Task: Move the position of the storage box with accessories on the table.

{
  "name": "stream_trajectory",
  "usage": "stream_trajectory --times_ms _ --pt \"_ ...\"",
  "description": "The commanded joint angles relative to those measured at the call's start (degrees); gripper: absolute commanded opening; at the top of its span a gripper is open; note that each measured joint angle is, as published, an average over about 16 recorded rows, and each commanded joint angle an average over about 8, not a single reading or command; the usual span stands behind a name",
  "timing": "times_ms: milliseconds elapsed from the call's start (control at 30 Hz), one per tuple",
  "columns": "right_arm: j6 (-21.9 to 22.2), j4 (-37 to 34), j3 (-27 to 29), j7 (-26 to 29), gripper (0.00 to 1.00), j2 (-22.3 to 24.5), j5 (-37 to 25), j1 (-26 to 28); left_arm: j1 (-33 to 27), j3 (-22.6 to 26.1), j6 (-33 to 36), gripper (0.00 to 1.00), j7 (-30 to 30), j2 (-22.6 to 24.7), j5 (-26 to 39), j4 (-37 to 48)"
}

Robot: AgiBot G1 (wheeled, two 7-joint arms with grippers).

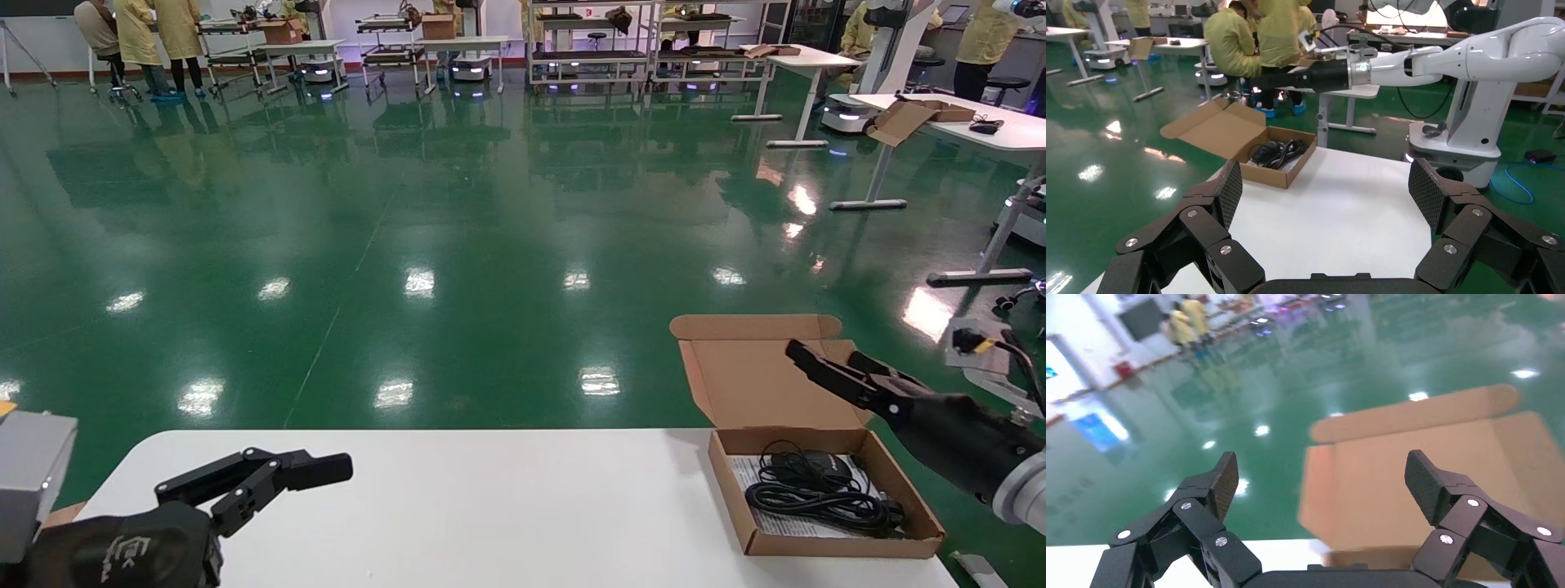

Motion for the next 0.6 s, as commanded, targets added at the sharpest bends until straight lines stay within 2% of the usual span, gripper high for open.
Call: stream_trajectory --times_ms 33,600 --pt "-0.63 0.76 0.36 0.14 1.00 0.23 -0.25 -0.24 0.00 0.00 0.00 1.00 0.00 0.00 0.00 0.00" --pt "-13.06 16.23 7.08 3.06 1.00 5.03 -5.21 -5.22 0.00 0.00 0.00 1.00 0.00 0.00 0.00 0.00"
